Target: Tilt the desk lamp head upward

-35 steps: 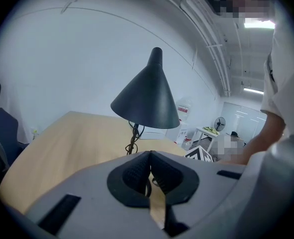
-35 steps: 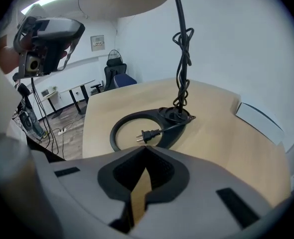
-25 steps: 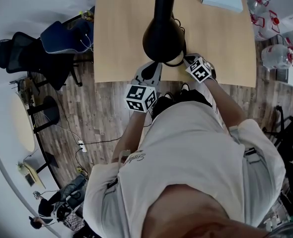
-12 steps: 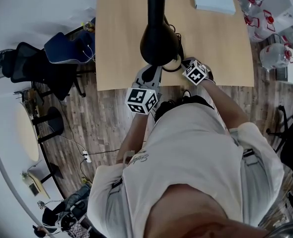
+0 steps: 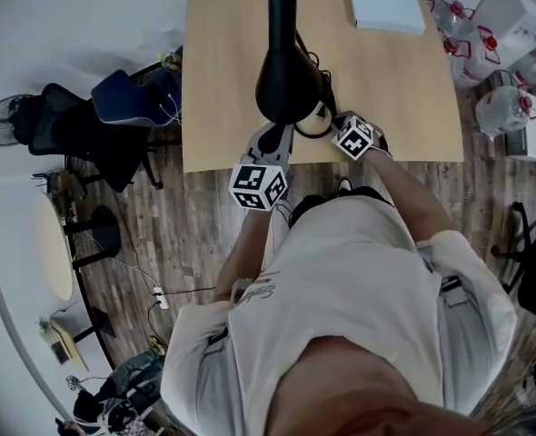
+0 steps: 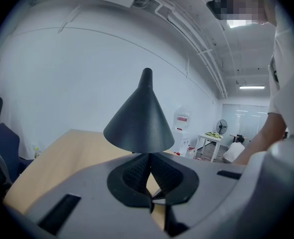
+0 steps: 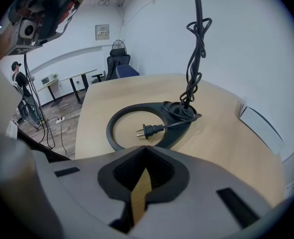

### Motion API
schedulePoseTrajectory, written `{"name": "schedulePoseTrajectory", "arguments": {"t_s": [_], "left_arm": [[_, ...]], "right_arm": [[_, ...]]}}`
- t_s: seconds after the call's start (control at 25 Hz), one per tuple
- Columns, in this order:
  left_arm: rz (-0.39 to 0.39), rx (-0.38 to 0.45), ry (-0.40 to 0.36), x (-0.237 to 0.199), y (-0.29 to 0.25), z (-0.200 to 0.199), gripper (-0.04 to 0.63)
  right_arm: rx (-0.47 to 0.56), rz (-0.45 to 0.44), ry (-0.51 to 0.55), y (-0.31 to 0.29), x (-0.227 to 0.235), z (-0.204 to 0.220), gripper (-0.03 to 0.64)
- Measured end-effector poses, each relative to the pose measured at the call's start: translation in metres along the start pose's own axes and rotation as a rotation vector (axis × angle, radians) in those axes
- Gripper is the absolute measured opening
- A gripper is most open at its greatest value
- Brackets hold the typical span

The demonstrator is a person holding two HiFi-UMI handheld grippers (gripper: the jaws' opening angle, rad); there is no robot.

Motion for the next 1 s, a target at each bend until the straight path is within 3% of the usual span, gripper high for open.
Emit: {"name": "schedulePoseTrajectory", "arguments": {"t_s": [0.76, 1.0], "left_arm": [[0.016, 0.147, -0.005, 0.000, 0.077, -0.076, 0.013], [0.034, 0.218, -0.051, 0.002, 0.092, -0.110, 0.014]], "right_arm": [[0.005, -0.024, -0.040, -0.001, 0.001, -0.004, -0.005], [-0.049, -0.017, -0.012, 0.000, 0.000, -0.004, -0.005]]}}
Point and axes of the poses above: the fingertips, and each gripper's own axes: y backward along the fingers, x to its right, z out of its underside, the point moved 4 cm from there along y, backward along the fingers, and after that the axes turned 15 degrees about -z, right-handed, at the moved point
